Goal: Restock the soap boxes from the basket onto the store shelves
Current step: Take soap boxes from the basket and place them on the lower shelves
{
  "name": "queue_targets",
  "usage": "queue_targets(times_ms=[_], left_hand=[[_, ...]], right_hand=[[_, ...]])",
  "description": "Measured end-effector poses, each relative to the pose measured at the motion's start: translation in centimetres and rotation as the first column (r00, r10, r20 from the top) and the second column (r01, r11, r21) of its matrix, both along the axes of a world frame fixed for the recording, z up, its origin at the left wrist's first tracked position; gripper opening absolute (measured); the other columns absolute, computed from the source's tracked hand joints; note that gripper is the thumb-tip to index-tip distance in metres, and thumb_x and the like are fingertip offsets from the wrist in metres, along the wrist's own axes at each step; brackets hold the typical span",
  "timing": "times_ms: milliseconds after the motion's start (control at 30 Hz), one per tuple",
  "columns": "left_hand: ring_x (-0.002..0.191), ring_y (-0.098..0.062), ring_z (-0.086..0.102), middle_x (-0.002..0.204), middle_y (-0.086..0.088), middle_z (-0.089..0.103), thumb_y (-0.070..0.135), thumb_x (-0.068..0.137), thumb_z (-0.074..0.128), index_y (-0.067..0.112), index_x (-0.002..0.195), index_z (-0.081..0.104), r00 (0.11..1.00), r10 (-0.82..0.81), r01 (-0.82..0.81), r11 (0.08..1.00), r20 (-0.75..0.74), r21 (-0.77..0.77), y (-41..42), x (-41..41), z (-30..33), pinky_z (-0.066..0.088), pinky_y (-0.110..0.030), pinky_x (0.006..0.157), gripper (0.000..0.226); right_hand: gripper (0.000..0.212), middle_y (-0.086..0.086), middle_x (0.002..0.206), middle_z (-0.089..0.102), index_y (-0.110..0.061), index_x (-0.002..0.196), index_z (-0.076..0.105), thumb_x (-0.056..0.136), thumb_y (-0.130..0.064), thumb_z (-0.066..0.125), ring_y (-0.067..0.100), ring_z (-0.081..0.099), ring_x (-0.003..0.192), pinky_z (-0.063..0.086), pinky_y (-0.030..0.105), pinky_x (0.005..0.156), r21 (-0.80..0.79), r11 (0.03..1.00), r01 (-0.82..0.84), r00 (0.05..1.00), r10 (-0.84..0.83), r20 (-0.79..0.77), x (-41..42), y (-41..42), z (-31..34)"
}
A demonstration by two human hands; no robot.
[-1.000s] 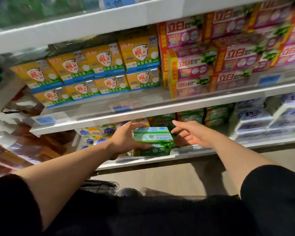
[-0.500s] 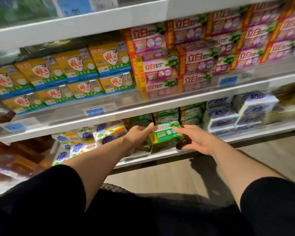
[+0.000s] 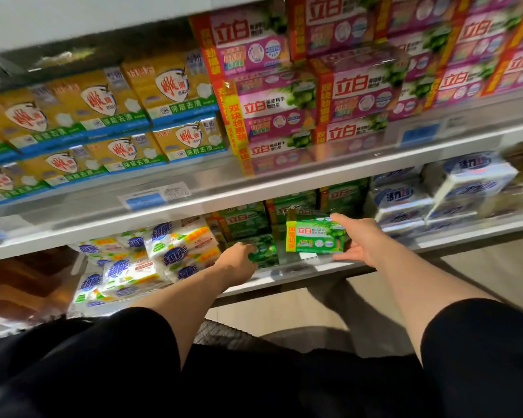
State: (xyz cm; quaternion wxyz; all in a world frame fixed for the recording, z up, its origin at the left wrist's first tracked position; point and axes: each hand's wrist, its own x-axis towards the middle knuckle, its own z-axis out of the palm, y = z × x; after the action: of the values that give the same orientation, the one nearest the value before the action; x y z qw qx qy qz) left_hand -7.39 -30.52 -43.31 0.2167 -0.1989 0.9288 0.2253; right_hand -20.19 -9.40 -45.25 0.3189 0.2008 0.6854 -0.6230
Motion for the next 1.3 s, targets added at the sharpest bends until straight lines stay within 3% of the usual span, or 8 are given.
queue_targets(times_ms=[233,433,600,767,867,1033,1200,1300], left_hand=[[0.143,-0.025,0.029,0.158,-0.01,0.025,0.012,0.097,0.045,0.011,0.153,0.018,0.995,-0.049,0.056,0.996,0.088,-0.076,-0.6,0.4,-2.7,0.025,-0.032,0.114,0.062],[0.146,-0.022,0.022,0.161,-0.005,0.016,0.008,0.096,0.042,0.014,0.155,0.012,0.992,-0.088,0.098,0.988,0.091,-0.115,-0.7,0.5,-3.3,0.022,-0.03,0.117,0.067],[0.148,-0.02,0.017,0.162,-0.004,0.013,0.008,0.098,0.042,0.014,0.155,0.009,0.986,-0.105,0.118,0.988,0.127,-0.101,-1.1,0.4,-3.2,0.018,-0.028,0.117,0.066],[0.148,-0.024,0.014,0.163,-0.006,0.005,0.006,0.098,0.042,0.017,0.156,0.006,0.984,-0.109,0.119,0.991,0.142,-0.061,-0.4,0.4,-2.4,0.019,-0.03,0.118,0.07],[0.149,-0.02,0.009,0.163,-0.004,0.006,0.004,0.097,0.043,0.018,0.156,0.012,0.989,-0.117,0.122,0.991,0.092,-0.054,0.9,1.0,-1.3,0.014,-0.029,0.118,0.068],[0.139,-0.024,0.037,0.152,-0.008,0.039,0.012,0.093,0.056,0.013,0.148,0.036,0.979,-0.108,0.112,0.994,-0.173,0.009,6.3,0.8,3.2,0.028,-0.028,0.11,0.059],[0.112,-0.023,0.062,0.128,-0.008,0.061,0.013,0.089,0.066,0.009,0.137,0.049,0.852,-0.077,0.23,0.944,-0.518,0.238,15.4,-0.2,9.5,0.047,-0.027,0.094,0.05],[0.105,-0.019,0.063,0.119,-0.002,0.059,0.017,0.09,0.067,0.012,0.14,0.043,0.762,-0.069,0.348,0.882,-0.643,0.318,21.0,-0.6,13.4,0.049,-0.027,0.092,0.056]], right_hand=[[0.058,0.013,0.125,0.047,0.0,0.127,0.049,0.081,-0.025,0.075,0.031,0.055,0.108,0.058,0.045,0.077,0.213,0.974,-0.072,0.986,0.102,-0.133,-0.8,-2.3,-1.6],[0.044,0.015,0.129,0.048,0.003,0.127,0.053,0.09,-0.018,0.064,0.031,0.057,0.102,0.058,0.033,0.064,0.37,0.909,-0.195,0.956,0.26,-0.136,-0.8,-3.5,-3.0],[0.034,0.015,0.104,0.053,0.005,0.124,0.054,0.093,-0.009,0.053,0.027,0.057,0.087,0.058,0.041,0.078,0.357,0.882,-0.308,0.933,0.353,-0.067,-1.2,-3.2,-3.5],[0.022,0.007,0.117,0.041,-0.003,0.117,0.049,0.097,0.001,0.043,0.02,0.045,0.107,0.05,0.041,0.093,0.267,0.909,-0.319,0.937,0.345,-0.059,-0.5,-2.3,-2.8],[0.016,0.011,0.112,0.044,-0.015,0.088,0.051,0.095,-0.001,0.045,0.023,0.049,0.091,0.052,0.04,0.078,0.216,0.949,-0.229,0.962,0.255,-0.098,-0.4,-0.9,-1.0],[0.029,0.012,0.118,0.058,-0.007,0.125,0.053,0.096,-0.007,0.047,0.024,0.059,0.094,0.051,0.033,0.072,0.202,0.933,-0.296,0.94,0.322,-0.11,2.0,3.1,4.8],[0.015,0.007,0.067,0.047,-0.013,0.078,0.049,0.088,-0.002,0.047,0.014,0.041,0.048,0.038,0.02,0.042,0.246,0.912,-0.329,0.89,0.386,-0.241,4.4,8.7,13.3],[0.019,0.004,0.056,0.043,-0.01,0.074,0.048,0.091,-0.001,0.047,0.012,0.036,0.042,0.031,0.018,0.036,0.254,0.938,-0.236,0.88,0.317,-0.353,6.2,13.8,19.3]])
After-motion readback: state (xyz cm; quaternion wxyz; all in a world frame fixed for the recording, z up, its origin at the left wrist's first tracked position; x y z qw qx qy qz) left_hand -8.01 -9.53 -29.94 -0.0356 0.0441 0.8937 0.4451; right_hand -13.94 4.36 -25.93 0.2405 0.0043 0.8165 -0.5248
